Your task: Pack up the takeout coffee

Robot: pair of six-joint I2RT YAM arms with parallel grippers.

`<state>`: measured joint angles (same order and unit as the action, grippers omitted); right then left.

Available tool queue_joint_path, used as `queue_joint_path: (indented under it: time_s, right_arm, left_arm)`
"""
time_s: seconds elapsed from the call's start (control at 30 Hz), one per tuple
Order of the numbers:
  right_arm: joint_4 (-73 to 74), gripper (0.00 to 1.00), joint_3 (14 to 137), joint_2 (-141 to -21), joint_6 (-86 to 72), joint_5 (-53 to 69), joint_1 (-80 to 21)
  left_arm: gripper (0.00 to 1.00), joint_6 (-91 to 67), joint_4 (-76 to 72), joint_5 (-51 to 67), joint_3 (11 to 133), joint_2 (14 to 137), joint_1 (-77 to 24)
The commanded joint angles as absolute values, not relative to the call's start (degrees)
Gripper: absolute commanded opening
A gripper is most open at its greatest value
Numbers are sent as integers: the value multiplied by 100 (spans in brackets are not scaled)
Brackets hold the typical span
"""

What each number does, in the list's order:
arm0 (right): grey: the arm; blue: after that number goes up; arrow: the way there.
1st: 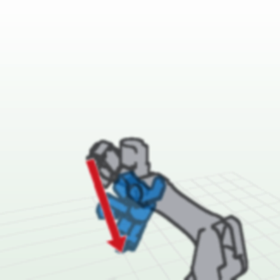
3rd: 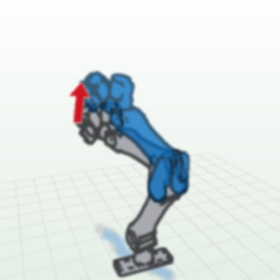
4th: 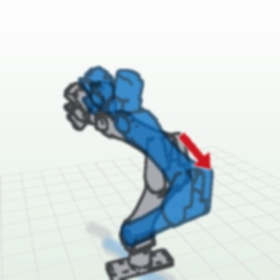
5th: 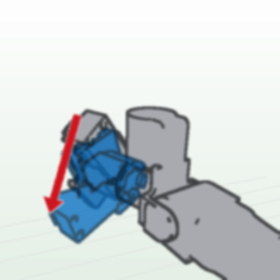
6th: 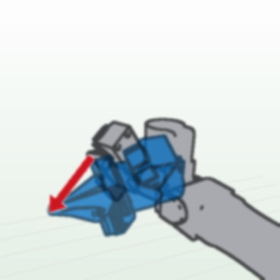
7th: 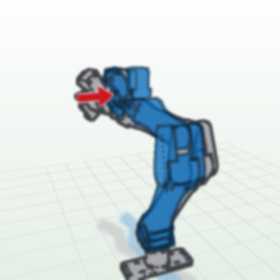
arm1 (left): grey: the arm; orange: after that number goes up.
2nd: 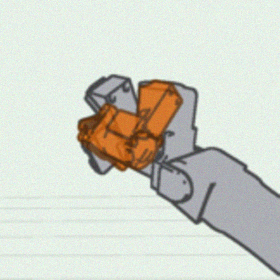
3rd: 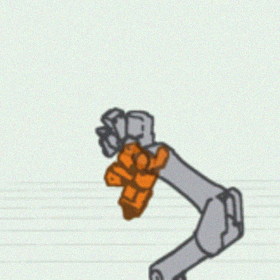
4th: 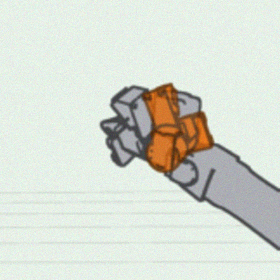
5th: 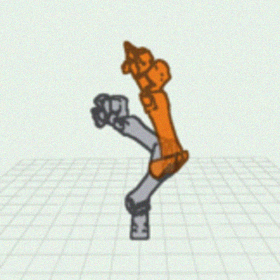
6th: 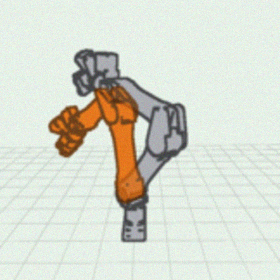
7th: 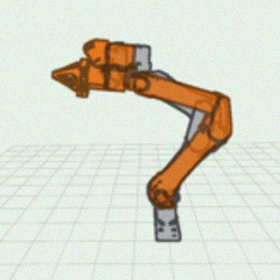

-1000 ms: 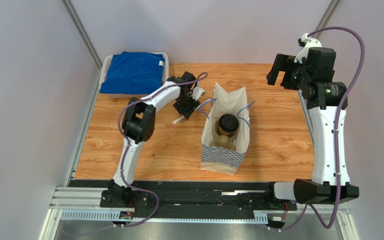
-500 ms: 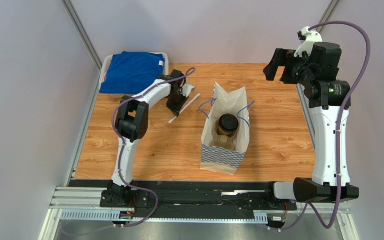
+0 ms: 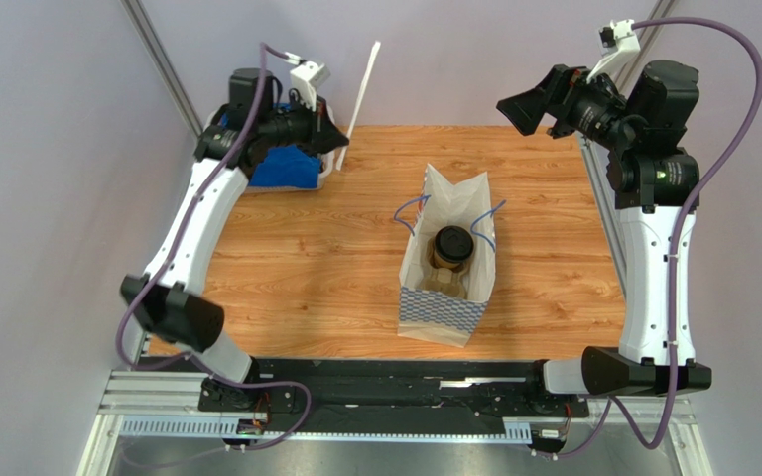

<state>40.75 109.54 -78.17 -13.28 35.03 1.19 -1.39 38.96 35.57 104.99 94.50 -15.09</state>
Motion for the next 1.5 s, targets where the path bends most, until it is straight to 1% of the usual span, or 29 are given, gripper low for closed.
queue_joint_path:
  time_s: [0.0, 0.2, 0.4, 0.6, 0.7, 0.73, 0.8, 0.87, 0.9, 0.97, 1.0, 1.03, 1.07, 1.1, 1.13, 1.2, 1.23, 1.3, 1.33, 1.43, 1.47]
  right_arm:
    - [2411, 94, 10890, -7646, -2608, 4596, 53]
    - [1663, 92, 11153, -7857, -2908, 4640, -667]
    - [1591, 89, 11417, -7954, -2865, 4562, -1230]
    - [1644, 84, 11084, -7814, -2830, 4377, -1617]
    - [1740, 81, 10890, -7708, -2716, 4167, -1766]
    - [1775, 77, 10855, -7665, -2716, 4123, -1801]
    - [1845, 74, 10811, -7646, -2698, 4087, -1819]
    - [1942, 62, 10819, -7620, -2672, 4061, -1828]
    - [1968, 48, 10811, -7585, -2654, 4043, -1828]
    - [1986, 28, 10767, -7541, -2663, 4017, -1828]
    - [1986, 11, 10741, -7498, -2724, 4008, -1837]
    - [1986, 3, 10723, -7471, -2759, 3999, -1837]
    - [1995, 0, 10723, -7462, -2786, 3999, -1837]
    - [2021, 0, 10723, -7436, -2838, 3990, -1837]
    - [2056, 0, 10740, -7427, -2874, 3955, -1837]
    - [2197, 0, 10775, -7383, -2874, 3833, -1837]
    - [2223, 0, 10801, -7357, -2831, 3789, -1846]
    - [2320, 0, 10863, -7304, -2795, 3683, -1828]
    - [2416, 0, 10976, -7295, -2734, 3648, -1819]
    - [2557, 0, 11196, -7269, -2690, 3569, -1679]
    - [2610, 0, 11249, -7225, -2689, 3534, -1618]
  left_arm:
    - [0, -1061, 2709, 5130, 10213, 8589, -1608]
    - [0, -1598, 2417, 5712, 10134, 8122, -2275]
    - [0, -1704, 2382, 5440, 9730, 7884, -2838]
    - [0, -1635, 2425, 5292, 9396, 7630, -3181]
    - [0, -1600, 2443, 5177, 9238, 7515, -3340]
    - [0, -1600, 2443, 5159, 9203, 7489, -3409]
    - [0, -1591, 2461, 5098, 9141, 7427, -3463]
    - [0, -1600, 2461, 5045, 9114, 7418, -3498]
    - [0, -1591, 2478, 5028, 9114, 7409, -3507]
    - [0, -1608, 2479, 4984, 9114, 7435, -3524]
    - [0, -1608, 2479, 4983, 9140, 7444, -3516]
    - [0, -1600, 2479, 4957, 9158, 7462, -3524]
    - [0, -1582, 2487, 4870, 9210, 7479, -3524]
    - [2, -1547, 2513, 4808, 9246, 7497, -3524]
    - [20, -1529, 2531, 4738, 9290, 7514, -3524]
    - [36, -1468, 2593, 4588, 9456, 7602, -3524]
    - [50, -1459, 2619, 4536, 9518, 7620, -3524]
    - [67, -1354, 2742, 4307, 9676, 7664, -3516]
    - [81, -1249, 2820, 4159, 9729, 7664, -3524]
    - [93, -1012, 3040, 3999, 9949, 7682, -3472]
    - [95, -1019, 3058, 4025, 10045, 7690, -3428]
